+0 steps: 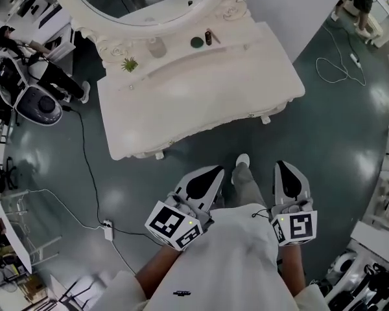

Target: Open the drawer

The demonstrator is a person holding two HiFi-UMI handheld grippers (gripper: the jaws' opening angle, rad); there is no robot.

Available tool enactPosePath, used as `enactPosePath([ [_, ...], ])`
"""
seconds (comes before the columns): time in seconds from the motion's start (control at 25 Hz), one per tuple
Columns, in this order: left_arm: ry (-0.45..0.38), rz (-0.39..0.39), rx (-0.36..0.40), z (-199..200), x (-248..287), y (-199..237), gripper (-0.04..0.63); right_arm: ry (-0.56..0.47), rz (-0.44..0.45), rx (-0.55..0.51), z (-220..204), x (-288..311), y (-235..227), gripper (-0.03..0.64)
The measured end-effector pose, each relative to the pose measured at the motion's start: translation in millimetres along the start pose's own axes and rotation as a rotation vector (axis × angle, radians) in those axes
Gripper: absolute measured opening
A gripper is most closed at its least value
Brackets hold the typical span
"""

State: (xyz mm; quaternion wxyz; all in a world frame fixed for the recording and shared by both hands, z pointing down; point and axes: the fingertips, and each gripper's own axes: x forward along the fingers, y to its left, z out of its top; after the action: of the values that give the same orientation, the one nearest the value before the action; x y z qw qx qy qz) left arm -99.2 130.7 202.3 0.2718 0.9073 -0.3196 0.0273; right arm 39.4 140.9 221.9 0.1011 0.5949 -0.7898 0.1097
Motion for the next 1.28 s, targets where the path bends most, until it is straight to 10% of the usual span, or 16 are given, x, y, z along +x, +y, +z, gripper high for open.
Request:
enactPosePath([
  [1.28,0.123,0.254,0.038,-11,151,52,0.009,0.046,0.208,0.043,-27,129,-110,0.038],
])
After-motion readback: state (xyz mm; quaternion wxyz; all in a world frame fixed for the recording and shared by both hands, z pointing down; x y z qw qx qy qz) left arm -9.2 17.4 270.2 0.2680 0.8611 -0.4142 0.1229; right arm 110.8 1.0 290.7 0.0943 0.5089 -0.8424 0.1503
